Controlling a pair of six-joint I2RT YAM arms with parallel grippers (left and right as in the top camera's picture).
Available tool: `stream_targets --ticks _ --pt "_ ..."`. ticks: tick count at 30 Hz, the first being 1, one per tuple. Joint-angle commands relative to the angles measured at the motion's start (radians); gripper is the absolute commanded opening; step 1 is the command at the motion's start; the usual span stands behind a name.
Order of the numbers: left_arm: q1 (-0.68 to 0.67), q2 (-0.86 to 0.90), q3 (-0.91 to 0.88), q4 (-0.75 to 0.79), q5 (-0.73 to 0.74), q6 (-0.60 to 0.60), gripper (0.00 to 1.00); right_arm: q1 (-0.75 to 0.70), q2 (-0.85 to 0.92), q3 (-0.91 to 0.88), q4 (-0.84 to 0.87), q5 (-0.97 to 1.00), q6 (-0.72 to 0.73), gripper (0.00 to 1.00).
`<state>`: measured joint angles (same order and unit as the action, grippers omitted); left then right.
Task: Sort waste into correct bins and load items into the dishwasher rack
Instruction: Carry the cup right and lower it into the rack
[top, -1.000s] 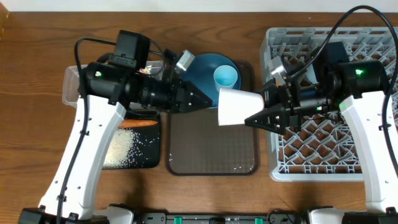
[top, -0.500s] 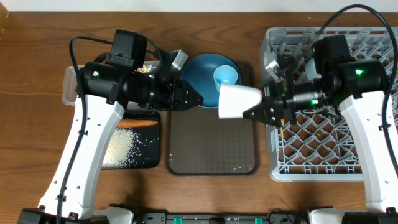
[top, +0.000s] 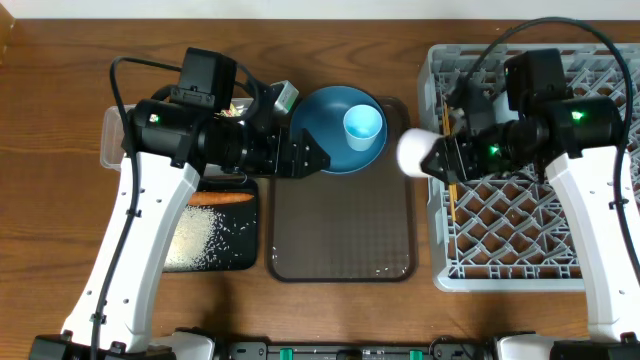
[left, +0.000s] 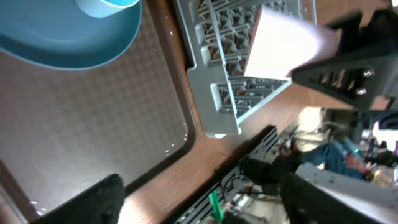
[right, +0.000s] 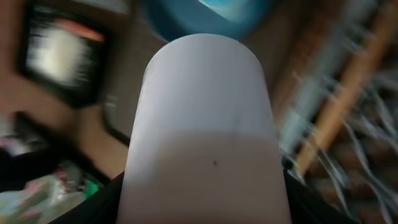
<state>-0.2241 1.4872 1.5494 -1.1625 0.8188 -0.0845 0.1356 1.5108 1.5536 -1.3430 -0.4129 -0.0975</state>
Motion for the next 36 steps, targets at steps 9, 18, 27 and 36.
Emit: stream_targets --ticks 9,18,27,36 --pt "0.005 -0.002 0.005 -0.003 -0.009 0.002 0.94 -0.008 -0.001 0.002 -0.065 0.290 0.150 0.29" --pt "0.005 -0.003 0.005 -0.003 -0.009 0.002 0.95 -0.013 -0.001 0.002 -0.092 0.474 0.213 0.29" --pt "0.005 -0.002 0.005 -0.003 -0.009 0.002 0.95 -0.044 0.000 0.002 -0.107 0.521 0.216 0.30" --pt "0.005 -0.003 0.005 -0.003 -0.009 0.002 0.95 -0.115 0.000 0.002 -0.119 0.517 0.204 0.29"
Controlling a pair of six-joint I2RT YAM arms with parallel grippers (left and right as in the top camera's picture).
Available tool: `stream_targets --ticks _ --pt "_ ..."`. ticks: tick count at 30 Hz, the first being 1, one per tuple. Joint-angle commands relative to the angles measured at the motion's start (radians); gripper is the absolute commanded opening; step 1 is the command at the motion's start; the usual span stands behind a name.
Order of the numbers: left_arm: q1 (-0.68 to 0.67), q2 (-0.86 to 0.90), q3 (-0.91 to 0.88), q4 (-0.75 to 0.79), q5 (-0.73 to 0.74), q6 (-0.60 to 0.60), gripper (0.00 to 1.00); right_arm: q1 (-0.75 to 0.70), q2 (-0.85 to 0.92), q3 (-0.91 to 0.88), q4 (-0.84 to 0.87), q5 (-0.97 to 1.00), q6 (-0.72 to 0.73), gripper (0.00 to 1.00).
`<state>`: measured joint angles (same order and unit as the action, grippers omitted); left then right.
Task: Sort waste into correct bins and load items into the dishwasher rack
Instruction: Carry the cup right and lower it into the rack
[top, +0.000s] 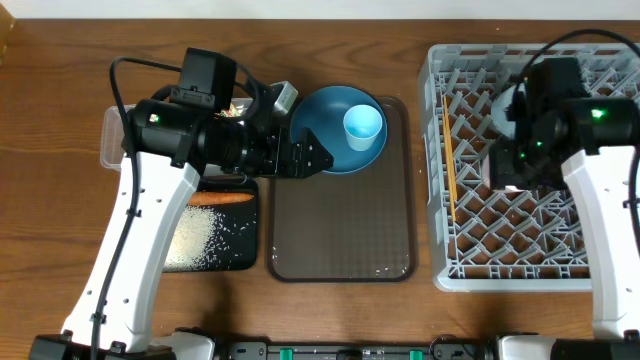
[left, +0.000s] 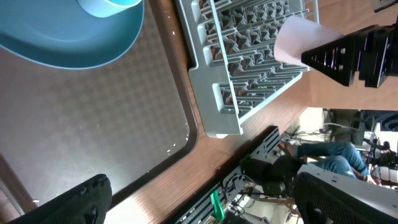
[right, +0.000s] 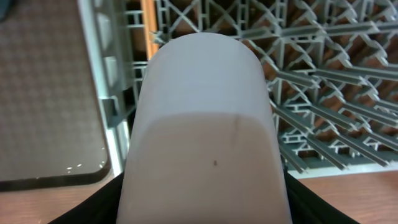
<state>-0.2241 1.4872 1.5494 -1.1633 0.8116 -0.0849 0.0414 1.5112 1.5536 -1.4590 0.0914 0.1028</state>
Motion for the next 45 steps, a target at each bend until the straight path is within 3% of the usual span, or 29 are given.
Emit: stream_targets --ticks 1,8,39,45 --pt "0.005 -0.003 0.005 -0.003 -0.002 0.002 0.95 -0.026 -0.001 0.002 -0.005 0.013 0.004 0.30" --pt "0.005 -0.003 0.005 -0.003 -0.002 0.002 0.95 -0.043 -0.001 -0.003 -0.017 0.014 -0.007 0.30" --pt "0.005 -0.003 0.005 -0.003 -0.002 0.002 0.96 -0.069 0.001 -0.312 0.237 -0.006 0.016 0.31" --pt "0.005 -0.003 0.005 -0.003 -0.002 0.002 0.96 -0.069 0.001 -0.320 0.241 -0.006 0.016 0.36"
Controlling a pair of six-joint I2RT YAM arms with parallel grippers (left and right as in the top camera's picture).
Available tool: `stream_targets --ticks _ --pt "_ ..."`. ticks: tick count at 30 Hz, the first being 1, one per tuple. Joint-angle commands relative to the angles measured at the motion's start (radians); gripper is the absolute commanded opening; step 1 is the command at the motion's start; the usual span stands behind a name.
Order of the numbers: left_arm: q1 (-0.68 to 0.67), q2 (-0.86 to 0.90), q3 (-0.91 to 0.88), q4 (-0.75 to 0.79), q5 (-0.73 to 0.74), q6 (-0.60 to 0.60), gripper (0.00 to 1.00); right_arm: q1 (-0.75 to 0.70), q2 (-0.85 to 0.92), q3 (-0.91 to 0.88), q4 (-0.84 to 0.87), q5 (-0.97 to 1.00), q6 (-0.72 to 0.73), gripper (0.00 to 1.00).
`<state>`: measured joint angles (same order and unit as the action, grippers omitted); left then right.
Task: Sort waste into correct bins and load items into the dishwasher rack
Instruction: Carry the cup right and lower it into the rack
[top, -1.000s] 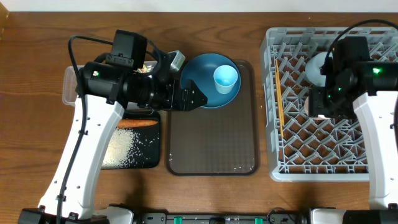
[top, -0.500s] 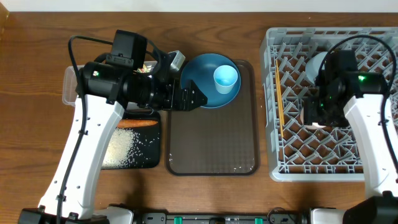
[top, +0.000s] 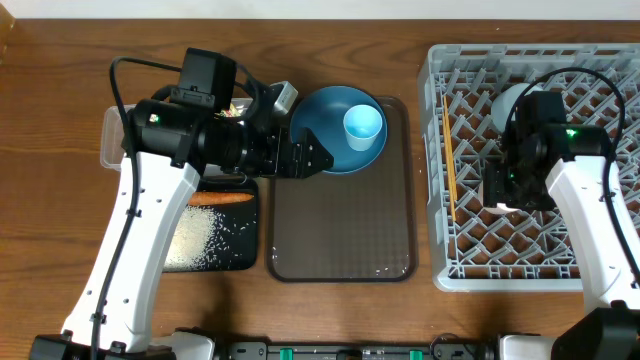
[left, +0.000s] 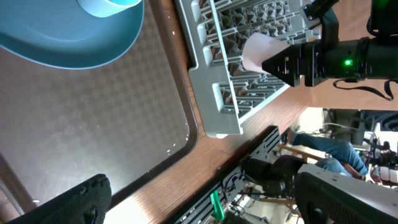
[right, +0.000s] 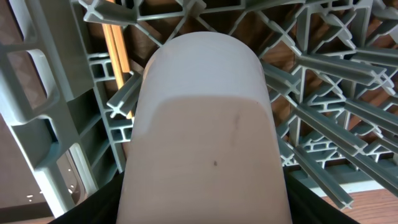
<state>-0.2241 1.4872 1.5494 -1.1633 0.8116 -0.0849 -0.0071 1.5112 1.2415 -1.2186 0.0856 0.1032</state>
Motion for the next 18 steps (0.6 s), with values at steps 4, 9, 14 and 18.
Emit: stream_targets --ticks 4,9,14,18 --pt "0.005 -0.002 0.005 -0.003 -0.002 0.002 0.96 -0.022 0.001 -0.008 0.000 0.000 0.016 0.56" --pt "0.005 -0.002 0.005 -0.003 -0.002 0.002 0.96 -0.027 0.001 -0.008 -0.002 -0.001 0.016 0.79" --pt "0.005 -0.002 0.005 -0.003 -0.002 0.002 0.96 -0.027 0.001 -0.008 -0.003 -0.010 0.015 0.84" --pt "0.005 -0.002 0.005 -0.003 -0.002 0.002 0.96 -0.027 0.001 -0.007 -0.003 -0.011 0.015 0.84"
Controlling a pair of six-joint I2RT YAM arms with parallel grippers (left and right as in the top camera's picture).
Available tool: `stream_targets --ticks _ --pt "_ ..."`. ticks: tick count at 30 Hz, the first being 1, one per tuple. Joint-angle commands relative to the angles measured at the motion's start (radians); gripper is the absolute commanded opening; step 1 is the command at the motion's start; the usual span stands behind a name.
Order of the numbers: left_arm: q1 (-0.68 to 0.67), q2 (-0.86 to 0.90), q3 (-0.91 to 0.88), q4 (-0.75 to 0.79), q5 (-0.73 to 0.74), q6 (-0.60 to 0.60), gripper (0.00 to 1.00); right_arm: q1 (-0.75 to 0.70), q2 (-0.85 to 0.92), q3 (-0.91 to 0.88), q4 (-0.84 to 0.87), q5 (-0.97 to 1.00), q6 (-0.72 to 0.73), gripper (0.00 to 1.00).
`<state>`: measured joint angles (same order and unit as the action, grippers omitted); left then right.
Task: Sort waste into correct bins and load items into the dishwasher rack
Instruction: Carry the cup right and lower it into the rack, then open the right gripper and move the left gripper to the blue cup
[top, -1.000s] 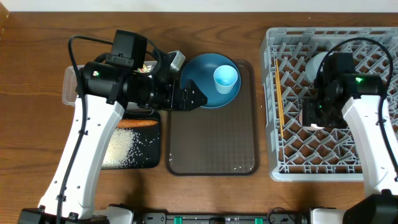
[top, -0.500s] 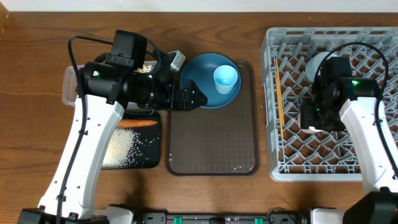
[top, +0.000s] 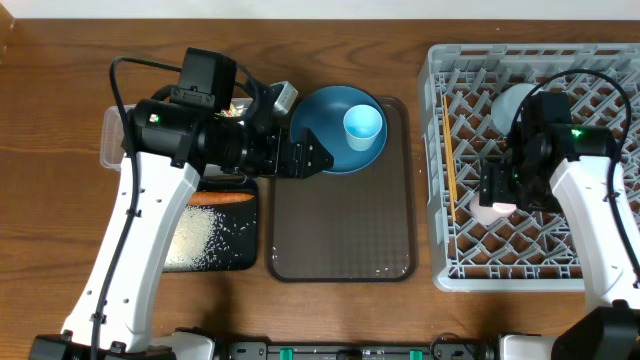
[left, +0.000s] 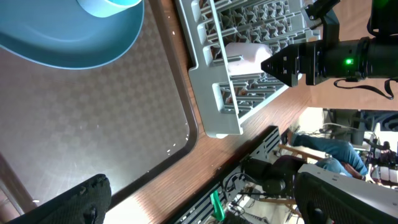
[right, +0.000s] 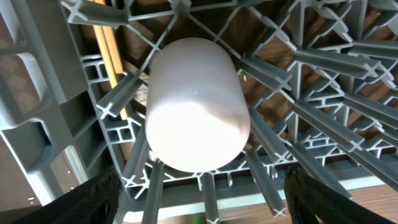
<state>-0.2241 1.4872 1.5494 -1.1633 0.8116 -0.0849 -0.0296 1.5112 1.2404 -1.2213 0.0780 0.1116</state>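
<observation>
A white cup (right: 196, 106) lies on its side among the tines of the grey dishwasher rack (top: 600, 262), near the rack's left side (top: 485, 212). My right gripper (right: 199, 208) is open just behind it, its fingers apart on either side and off the cup; in the overhead view the right gripper (top: 495, 190) hangs over the rack. My left gripper (top: 316, 157) hovers open and empty by the blue bowl (top: 335, 125), which holds a light blue cup (top: 363, 127). The left wrist view shows the left gripper (left: 205, 205) above the brown tray (left: 106, 124).
A wooden chopstick (top: 450, 170) lies along the rack's left side. A second white dish (top: 512, 100) sits at the rack's back. Left of the brown tray (top: 340, 240) is a black tray (top: 250, 262) with rice and a carrot, and a clear container (top: 108, 140) behind it.
My right gripper has opened and let go of the white cup, which now rests between the rack's tines. The gripper has drawn back a little. The left arm has not moved.
My right gripper held the white cup at the rack's left edge, beside the bowl. Then it held the cup over the rack, then low among the tines. Now the cup lies in the rack, released. The left arm stayed by the blue bowl throughout.
</observation>
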Motion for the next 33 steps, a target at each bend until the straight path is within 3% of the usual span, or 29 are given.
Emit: stream_targets --ticks 1,5,9,17,25,28,33 --pt "0.005 -0.003 0.005 -0.003 -0.002 0.002 0.96 -0.005 0.001 -0.006 0.000 -0.004 0.007 0.84" --pt "0.005 -0.002 0.005 -0.003 -0.002 0.002 0.96 -0.005 0.001 -0.001 0.004 -0.071 -0.022 0.85" --pt "0.005 -0.002 0.005 -0.003 -0.002 0.002 0.96 -0.005 0.000 0.011 0.017 -0.162 -0.045 0.99" --pt "0.005 -0.002 0.005 -0.003 -0.002 0.002 0.96 -0.005 -0.002 0.140 0.024 -0.349 -0.046 0.99" --pt "0.005 -0.002 0.005 0.004 -0.005 0.002 0.96 -0.005 -0.024 0.273 -0.068 -0.348 -0.054 0.99" --pt "0.005 -0.002 0.005 0.152 -0.009 -0.073 0.96 -0.005 -0.025 0.272 -0.093 -0.342 -0.061 0.99" --pt "0.005 -0.002 0.005 0.177 -0.009 -0.131 0.96 -0.005 -0.025 0.270 -0.100 -0.291 -0.060 0.99"
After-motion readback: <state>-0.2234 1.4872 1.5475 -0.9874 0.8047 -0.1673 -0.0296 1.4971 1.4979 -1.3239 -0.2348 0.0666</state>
